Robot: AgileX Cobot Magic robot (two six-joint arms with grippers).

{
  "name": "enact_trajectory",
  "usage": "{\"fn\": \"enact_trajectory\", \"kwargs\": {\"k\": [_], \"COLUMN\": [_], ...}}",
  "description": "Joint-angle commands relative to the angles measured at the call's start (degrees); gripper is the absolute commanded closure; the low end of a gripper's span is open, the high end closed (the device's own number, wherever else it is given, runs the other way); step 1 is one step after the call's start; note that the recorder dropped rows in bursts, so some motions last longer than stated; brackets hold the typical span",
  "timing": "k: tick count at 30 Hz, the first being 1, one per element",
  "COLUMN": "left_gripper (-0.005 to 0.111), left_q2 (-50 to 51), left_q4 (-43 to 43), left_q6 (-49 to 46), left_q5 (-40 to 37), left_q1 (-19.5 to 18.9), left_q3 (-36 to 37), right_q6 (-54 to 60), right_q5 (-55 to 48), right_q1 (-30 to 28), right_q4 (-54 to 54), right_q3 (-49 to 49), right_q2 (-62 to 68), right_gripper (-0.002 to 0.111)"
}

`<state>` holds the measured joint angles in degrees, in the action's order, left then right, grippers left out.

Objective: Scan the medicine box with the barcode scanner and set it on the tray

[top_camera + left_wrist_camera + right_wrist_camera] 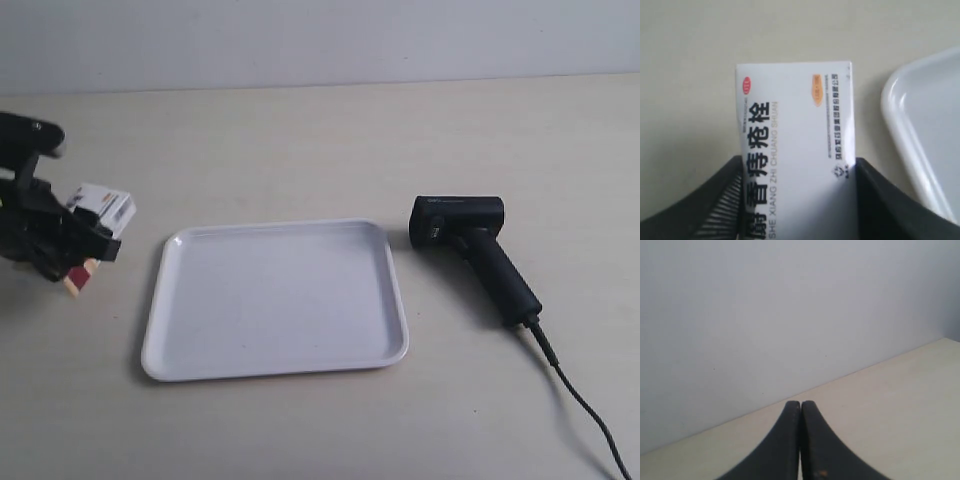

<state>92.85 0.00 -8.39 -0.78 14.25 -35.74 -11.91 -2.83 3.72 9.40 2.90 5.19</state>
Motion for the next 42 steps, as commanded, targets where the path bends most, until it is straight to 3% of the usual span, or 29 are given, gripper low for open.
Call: {"fn": "enact_trajectory", "kwargs": {"k": [1, 5, 8, 13, 17, 20, 23, 36, 38, 42], "left_gripper": [0.107, 0.107, 0.107, 0.107, 0.107, 0.107, 0.107, 0.107, 0.107, 0.107], "left_q2": [-4.64, -4.3, -3.34, -1.05, 0.81, 1.73, 2.25, 2.49, 2.49, 4.57], "left_q4": [2.84, 2.84, 2.33, 1.75, 1.19, 1.08, 1.08, 1.08, 1.08, 1.08], "left_q6": [-9.31, -25.51, -29.94, -32.22, -33.44, -33.54, -33.54, -33.54, -33.54, -34.29], "left_q5": [-4.31, -6.63, -12.22, -16.09, -16.23, -15.79, -14.45, -13.93, -13.93, -13.68], "left_q1": [7.02, 17.19, 21.96, 23.69, 23.69, 23.69, 23.69, 23.69, 23.69, 23.69], "left_q3": [-6.2, -10.57, -13.3, -14.83, -14.83, -14.83, -14.83, -14.83, -14.83, -14.83], "right_q6": [0.54, 2.09, 3.52, 8.1, 10.79, 11.91, 12.84, 14.77, 14.77, 17.7], "right_q5": [2.83, 2.83, 3.93, 6.34, 6.0, 6.13, 6.14, 7.73, 9.67, 3.96], "right_q1": [2.13, 7.21, 12.58, 19.16, 20.63, 20.63, 20.63, 20.63, 20.63, 20.63], "right_q4": [-0.61, -0.61, -0.61, -0.61, -0.61, -0.61, -0.61, -0.83, -0.83, -0.98], "right_q3": [0.39, 3.65, 8.59, 16.95, 22.74, 25.35, 27.64, 36.2, 36.21, 36.21], "right_q2": [9.5, 26.79, 41.55, 65.09, 78.16, 84.08, 87.95, 100.81, 101.53, 97.92], "right_gripper": [0.108, 0.108, 0.102, 0.071, 0.042, 0.032, 0.03, 0.032, 0.049, 0.104]}}
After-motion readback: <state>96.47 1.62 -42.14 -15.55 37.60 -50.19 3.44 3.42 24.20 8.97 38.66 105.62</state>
